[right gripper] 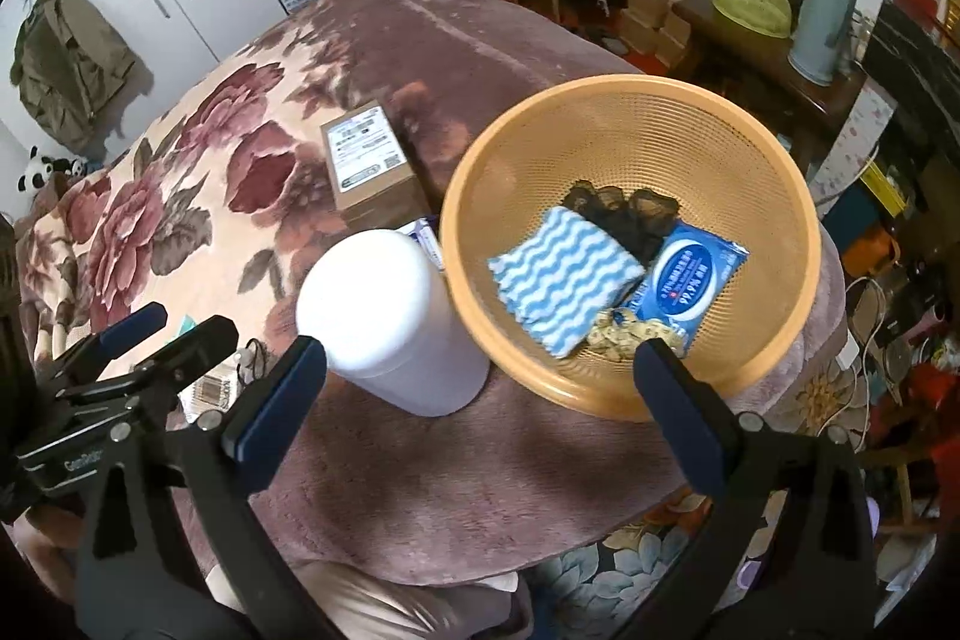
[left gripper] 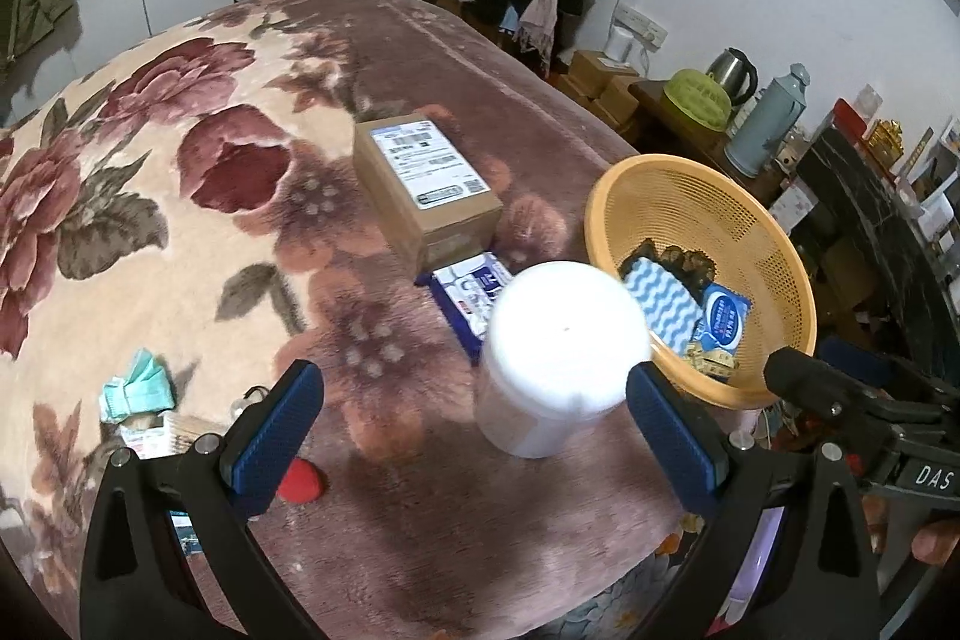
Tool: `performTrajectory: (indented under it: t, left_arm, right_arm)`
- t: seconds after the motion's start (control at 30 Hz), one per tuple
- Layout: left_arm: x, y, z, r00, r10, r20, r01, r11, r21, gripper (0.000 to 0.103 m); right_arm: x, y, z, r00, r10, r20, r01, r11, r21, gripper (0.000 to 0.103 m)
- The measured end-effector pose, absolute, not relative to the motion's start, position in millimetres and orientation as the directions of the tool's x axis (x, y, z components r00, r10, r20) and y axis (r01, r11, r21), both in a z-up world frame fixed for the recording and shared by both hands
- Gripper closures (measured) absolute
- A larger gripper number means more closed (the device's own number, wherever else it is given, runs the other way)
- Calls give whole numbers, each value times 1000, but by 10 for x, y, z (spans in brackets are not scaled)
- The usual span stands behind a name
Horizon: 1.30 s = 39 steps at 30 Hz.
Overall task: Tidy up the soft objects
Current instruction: 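Move both open tools back toward the remaining items on the bed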
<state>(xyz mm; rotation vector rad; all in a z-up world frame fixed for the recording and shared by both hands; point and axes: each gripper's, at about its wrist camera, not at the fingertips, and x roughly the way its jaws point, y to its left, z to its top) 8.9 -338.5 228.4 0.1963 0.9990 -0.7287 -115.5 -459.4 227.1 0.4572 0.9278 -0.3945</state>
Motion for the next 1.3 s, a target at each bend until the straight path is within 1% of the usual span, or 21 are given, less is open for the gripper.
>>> performTrajectory:
  t: [0.6, 1.3]
  left_arm:
    - [273, -2755, 2262, 356, -459, -814, 572, 796, -199, 2]
    - [490, -2044, 2067, 383, -424, -821, 493, 845, -206, 2]
  right_arm:
    - [-863, -4017, 2356, 532, -119, -838, 429, 891, 145, 0]
    - [-564, -3412, 2305, 509, -102, -855, 341, 936, 91, 0]
